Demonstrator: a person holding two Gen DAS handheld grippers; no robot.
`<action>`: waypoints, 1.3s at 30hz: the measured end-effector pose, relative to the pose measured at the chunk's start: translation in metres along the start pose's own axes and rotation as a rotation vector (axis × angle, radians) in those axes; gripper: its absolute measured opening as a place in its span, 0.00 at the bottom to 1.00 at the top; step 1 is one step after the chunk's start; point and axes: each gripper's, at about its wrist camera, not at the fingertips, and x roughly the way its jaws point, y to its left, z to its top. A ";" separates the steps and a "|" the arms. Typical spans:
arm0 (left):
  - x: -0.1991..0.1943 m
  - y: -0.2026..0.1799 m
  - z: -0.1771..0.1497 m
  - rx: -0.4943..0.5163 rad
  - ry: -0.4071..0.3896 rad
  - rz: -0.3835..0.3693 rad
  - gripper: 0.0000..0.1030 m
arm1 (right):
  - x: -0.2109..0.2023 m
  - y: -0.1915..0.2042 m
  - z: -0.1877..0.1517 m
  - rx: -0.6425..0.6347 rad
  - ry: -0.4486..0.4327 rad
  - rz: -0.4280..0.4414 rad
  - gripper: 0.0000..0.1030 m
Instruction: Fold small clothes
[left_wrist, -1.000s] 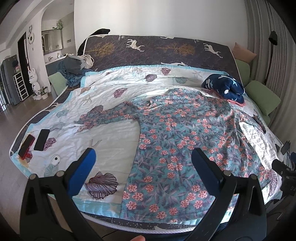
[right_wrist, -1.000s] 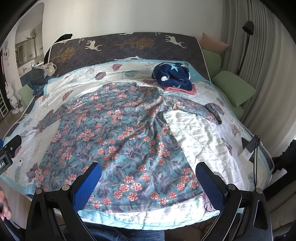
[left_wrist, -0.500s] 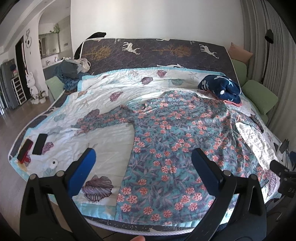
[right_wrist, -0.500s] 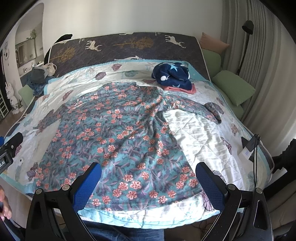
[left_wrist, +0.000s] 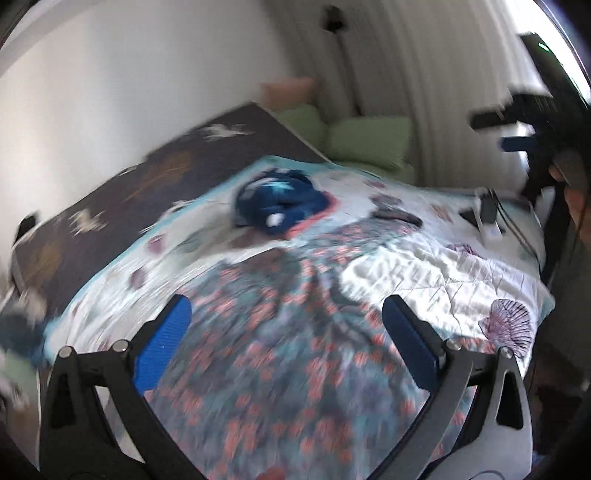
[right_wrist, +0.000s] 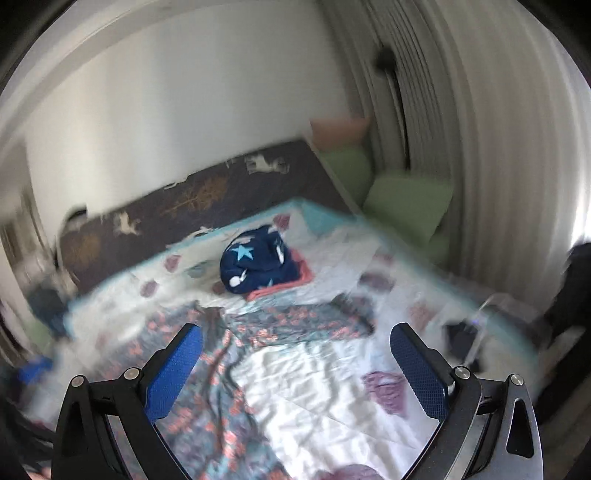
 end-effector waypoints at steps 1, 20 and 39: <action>0.016 -0.005 0.006 0.017 0.001 -0.017 1.00 | 0.013 -0.014 0.005 0.051 0.022 0.046 1.00; 0.214 -0.084 0.031 0.220 0.159 -0.122 1.00 | 0.336 -0.121 0.042 -0.051 0.498 -0.150 0.66; 0.249 -0.096 0.033 0.161 0.159 -0.097 1.00 | 0.218 -0.113 0.131 0.110 0.150 -0.068 0.05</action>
